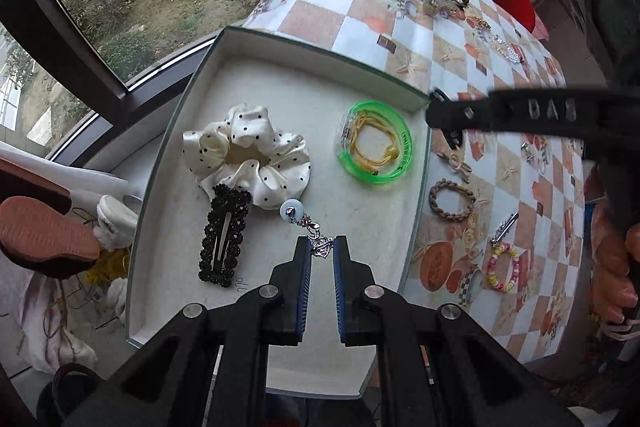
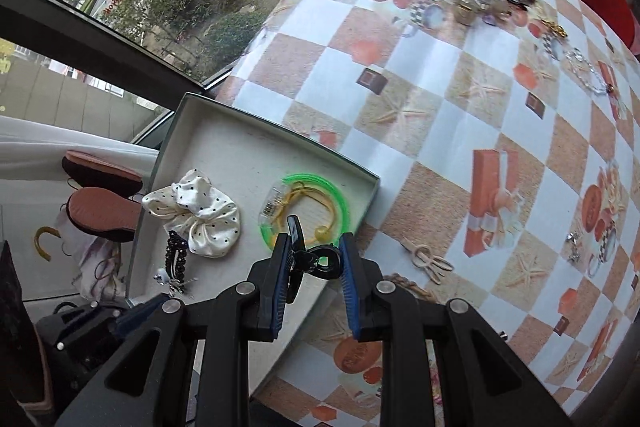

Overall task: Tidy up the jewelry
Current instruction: 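Carry the silver charm and black claw clip over the white box with both tools, then open the right tool to drop the claw clip while the left tool releases the charm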

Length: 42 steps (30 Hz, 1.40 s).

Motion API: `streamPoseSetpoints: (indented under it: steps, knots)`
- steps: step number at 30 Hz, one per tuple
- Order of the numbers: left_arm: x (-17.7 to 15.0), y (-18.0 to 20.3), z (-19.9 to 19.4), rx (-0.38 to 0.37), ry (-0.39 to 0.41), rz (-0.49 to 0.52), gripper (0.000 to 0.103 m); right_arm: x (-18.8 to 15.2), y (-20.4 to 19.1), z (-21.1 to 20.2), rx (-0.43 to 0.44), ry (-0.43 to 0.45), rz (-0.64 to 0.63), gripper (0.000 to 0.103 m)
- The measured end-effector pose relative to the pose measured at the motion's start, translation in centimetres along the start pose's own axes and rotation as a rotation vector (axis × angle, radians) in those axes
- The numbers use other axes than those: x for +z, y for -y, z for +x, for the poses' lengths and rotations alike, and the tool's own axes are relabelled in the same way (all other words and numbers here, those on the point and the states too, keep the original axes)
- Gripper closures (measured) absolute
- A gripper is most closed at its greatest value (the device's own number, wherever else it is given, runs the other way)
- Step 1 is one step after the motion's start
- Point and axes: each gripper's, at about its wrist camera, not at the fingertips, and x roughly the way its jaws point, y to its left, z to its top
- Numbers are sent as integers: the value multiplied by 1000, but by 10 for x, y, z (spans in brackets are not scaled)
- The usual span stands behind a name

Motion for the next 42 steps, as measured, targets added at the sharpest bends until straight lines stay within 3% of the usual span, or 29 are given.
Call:
streamPoseSetpoints:
  steps: [15, 30, 35, 42]
  knots:
    - [7, -3, 50, 99, -21, 15, 89, 51, -30, 66, 49, -82, -1, 77]
    - [2, 12, 71, 167, -55, 75, 88, 62, -27, 90, 32, -134, -4, 76]
    - [4, 10, 72, 167, -72, 63, 88, 62, -24, 83, 41, -132, 12, 51]
    - [9, 10, 70, 180, -81, 69, 88, 58, -15, 50, 97, -76, 47, 51]
